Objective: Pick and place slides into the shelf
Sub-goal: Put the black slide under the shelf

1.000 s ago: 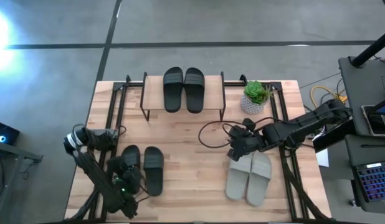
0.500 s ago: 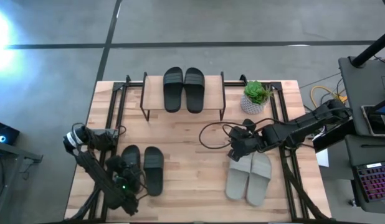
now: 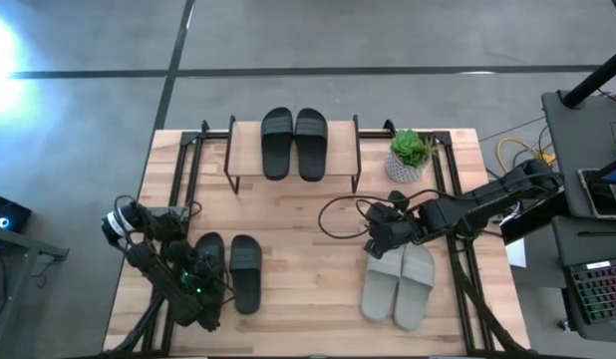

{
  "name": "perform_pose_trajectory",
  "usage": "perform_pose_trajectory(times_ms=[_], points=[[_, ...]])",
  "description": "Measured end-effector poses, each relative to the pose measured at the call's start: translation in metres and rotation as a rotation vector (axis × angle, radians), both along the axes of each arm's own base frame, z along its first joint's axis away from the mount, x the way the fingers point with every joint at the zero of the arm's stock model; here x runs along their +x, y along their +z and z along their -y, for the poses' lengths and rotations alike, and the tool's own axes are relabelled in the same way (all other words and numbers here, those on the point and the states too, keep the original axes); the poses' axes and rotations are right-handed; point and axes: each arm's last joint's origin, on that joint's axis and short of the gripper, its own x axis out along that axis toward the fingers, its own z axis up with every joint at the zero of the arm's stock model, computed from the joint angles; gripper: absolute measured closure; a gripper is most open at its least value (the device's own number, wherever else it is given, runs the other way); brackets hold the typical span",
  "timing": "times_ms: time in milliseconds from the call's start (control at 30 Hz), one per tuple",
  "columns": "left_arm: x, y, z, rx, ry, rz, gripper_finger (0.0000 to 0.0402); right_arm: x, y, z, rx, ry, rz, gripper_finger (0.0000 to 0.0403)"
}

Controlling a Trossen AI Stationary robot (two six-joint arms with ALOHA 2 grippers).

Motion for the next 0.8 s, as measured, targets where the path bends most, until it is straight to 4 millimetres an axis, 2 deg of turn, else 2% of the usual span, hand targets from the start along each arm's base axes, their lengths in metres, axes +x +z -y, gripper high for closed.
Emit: perform_pose_trajectory(times_ms=[100,200,533,700,800], points=[[0.002,-0.006,-0.001,-0.029,0.010,0.020,0.0191,0.000,0.000,0.000,0.001,-0.001,0.002,0.0291],[0.005,-0.009,-0.003,-0.047,0.022,0.033,0.0215,0.000,0.000,0.000,0.003,-0.003,0.004,0.0291],[0.005,-0.007,-0.012,0.012,0.045,-0.002,0.0386,0.001,0.000,0.000,0.006,-0.003,0.012,0.0291],[0.010,0.002,-0.017,-0.018,0.078,0.014,0.0398,0.001,0.000,0.000,0.006,-0.003,0.013,0.0291],[0.017,0.025,-0.017,-0.041,0.065,0.085,0.0400,0.001,0.000,0.000,0.007,-0.003,0.013,0.0291]])
